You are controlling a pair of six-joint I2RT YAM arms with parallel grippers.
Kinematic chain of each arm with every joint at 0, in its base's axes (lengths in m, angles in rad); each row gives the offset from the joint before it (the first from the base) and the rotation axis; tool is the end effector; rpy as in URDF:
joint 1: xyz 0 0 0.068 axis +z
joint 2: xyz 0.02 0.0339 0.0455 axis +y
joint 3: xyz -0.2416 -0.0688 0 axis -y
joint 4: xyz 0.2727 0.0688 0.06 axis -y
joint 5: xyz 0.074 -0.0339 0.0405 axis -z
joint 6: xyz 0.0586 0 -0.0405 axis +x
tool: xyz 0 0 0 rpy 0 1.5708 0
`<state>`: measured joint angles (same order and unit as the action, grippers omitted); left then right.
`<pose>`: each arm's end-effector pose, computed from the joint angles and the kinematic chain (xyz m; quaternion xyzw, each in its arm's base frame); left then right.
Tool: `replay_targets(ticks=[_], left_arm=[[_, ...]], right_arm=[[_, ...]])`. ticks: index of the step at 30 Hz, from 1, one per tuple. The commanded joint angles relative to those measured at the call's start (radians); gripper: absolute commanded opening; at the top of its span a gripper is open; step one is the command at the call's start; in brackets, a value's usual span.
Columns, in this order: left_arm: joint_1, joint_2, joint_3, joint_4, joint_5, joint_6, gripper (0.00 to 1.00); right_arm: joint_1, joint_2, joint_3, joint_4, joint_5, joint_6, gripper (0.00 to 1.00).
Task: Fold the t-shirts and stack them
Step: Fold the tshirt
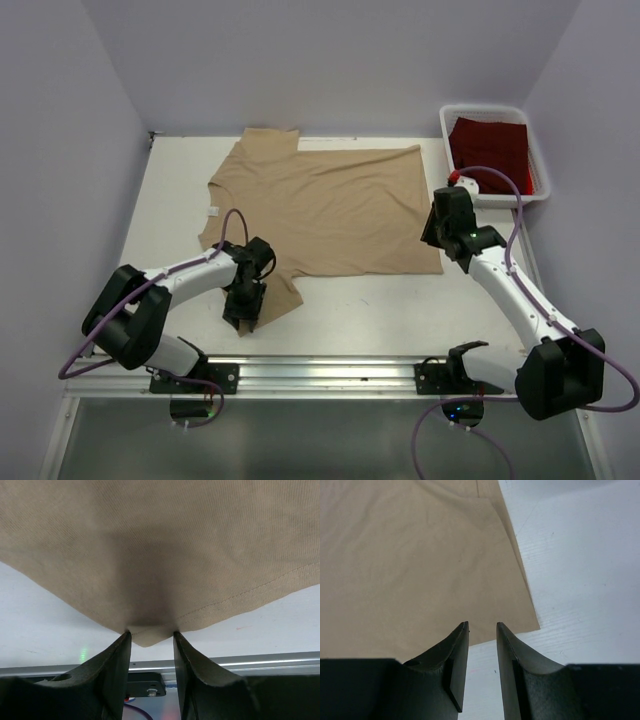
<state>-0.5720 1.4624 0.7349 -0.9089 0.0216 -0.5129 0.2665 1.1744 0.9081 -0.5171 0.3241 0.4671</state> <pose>0.1916 -0.1249 0.0848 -0.0292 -0.9990 -0.0077 0.0337 0.2918 0.0603 0.2311 0.1528 0.9006 -0.0033 0.4068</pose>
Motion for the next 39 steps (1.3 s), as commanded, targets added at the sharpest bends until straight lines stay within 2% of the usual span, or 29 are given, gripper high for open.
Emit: replay_targets(ticks=[1, 6, 8, 14, 15, 16, 21, 26, 31, 39], left_arm=[[-0.011, 0.007, 0.004, -0.001, 0.008, -0.009, 0.43], [-0.014, 0.015, 0.006, 0.001, 0.008, -0.007, 0.38], [-0.014, 0.015, 0.006, 0.001, 0.006, -0.007, 0.29], [-0.015, 0.007, 0.003, 0.004, 0.006, -0.006, 0.13], [-0.015, 0.006, 0.003, 0.004, 0.006, -0.007, 0.03], [-0.015, 0.004, 0.003, 0.004, 0.005, -0.007, 0.00], [-0.017, -0.068, 0.041, 0.004, 0.012, -0.018, 0.00], [-0.016, -0.160, 0.153, -0.053, -0.026, -0.035, 0.00], [-0.017, -0.188, 0.248, -0.104, -0.109, -0.030, 0.00], [-0.015, -0.175, 0.230, -0.085, -0.104, -0.019, 0.00]], right_arm=[[0.002, -0.029, -0.005, -0.018, 0.032, 0.008, 0.32], [0.002, -0.050, -0.026, -0.041, 0.047, 0.031, 0.29], [0.002, -0.064, -0.035, -0.043, 0.049, 0.039, 0.28], [0.002, -0.076, -0.048, -0.046, 0.067, 0.047, 0.24], [0.002, -0.075, -0.049, -0.046, 0.072, 0.047, 0.24], [0.002, -0.070, -0.054, -0.044, 0.076, 0.048, 0.24], [0.000, 0.020, -0.080, -0.099, 0.156, 0.131, 0.22], [-0.001, 0.160, -0.127, -0.117, 0.139, 0.238, 0.30], [-0.016, 0.206, -0.190, -0.084, 0.164, 0.315, 0.36], [-0.047, 0.182, -0.173, -0.063, 0.190, 0.301, 0.40]])
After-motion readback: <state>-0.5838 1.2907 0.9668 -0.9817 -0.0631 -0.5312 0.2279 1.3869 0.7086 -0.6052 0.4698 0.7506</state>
